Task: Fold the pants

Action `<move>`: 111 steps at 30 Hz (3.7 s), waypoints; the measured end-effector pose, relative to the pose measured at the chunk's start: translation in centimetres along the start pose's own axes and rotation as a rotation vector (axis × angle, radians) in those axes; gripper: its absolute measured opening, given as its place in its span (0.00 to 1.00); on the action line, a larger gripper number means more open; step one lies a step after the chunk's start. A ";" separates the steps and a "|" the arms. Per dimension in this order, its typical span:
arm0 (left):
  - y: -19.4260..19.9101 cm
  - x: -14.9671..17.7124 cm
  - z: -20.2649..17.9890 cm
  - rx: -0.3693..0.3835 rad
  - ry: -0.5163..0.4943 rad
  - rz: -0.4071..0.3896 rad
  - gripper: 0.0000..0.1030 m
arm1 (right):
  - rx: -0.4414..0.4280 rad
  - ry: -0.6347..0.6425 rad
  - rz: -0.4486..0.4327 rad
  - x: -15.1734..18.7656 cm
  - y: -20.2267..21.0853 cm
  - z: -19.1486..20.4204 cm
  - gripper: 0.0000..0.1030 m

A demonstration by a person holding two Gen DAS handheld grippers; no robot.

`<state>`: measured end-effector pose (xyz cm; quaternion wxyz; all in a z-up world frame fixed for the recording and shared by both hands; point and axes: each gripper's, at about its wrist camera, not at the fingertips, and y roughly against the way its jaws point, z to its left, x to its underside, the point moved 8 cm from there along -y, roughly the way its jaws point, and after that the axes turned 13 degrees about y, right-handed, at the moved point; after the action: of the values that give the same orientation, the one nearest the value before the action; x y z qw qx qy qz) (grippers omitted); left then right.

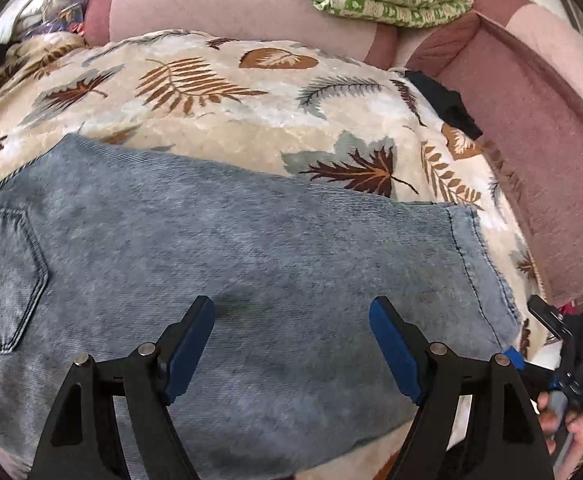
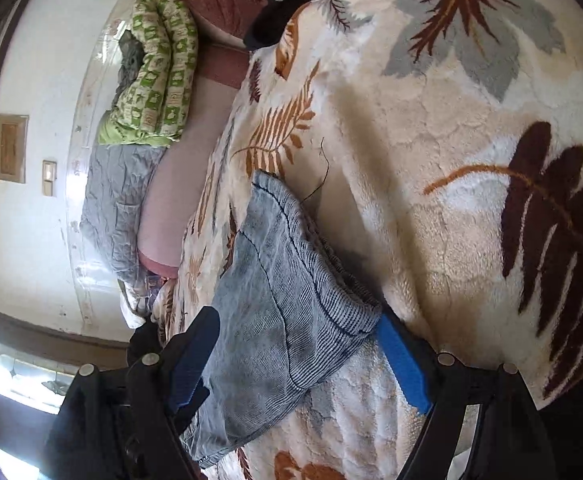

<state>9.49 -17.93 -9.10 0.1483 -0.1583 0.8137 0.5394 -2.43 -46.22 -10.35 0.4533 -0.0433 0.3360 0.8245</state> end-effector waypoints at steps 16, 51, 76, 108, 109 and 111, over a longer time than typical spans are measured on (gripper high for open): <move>-2.7 1.2 -1.2 -0.201 -0.150 -0.071 0.84 | -0.073 0.019 -0.014 0.2 0.5 0.1 0.81; -3.9 1.0 -1.5 -0.220 -0.186 -0.079 0.95 | 0.121 -0.003 0.096 -0.3 -0.6 -0.7 0.27; 9.6 -4.7 13.1 -0.051 0.237 -0.302 0.94 | 0.109 0.947 0.180 14.2 -10.6 25.6 0.25; 7.9 -2.0 7.6 -0.117 -0.105 -0.174 0.93 | -0.286 0.281 0.319 5.9 -12.9 17.5 0.67; 7.6 -2.1 7.2 -0.105 -0.106 -0.163 0.93 | -0.300 0.263 0.338 5.3 -13.9 17.8 0.67; 6.3 -2.0 6.9 -0.115 -0.107 -0.142 0.93 | -0.331 0.241 0.411 4.7 -16.3 18.3 0.68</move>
<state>9.15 -8.99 -5.60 0.2201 -0.1945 0.7591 0.5809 11.74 -26.05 -6.44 0.2202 -0.1455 0.2500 0.9316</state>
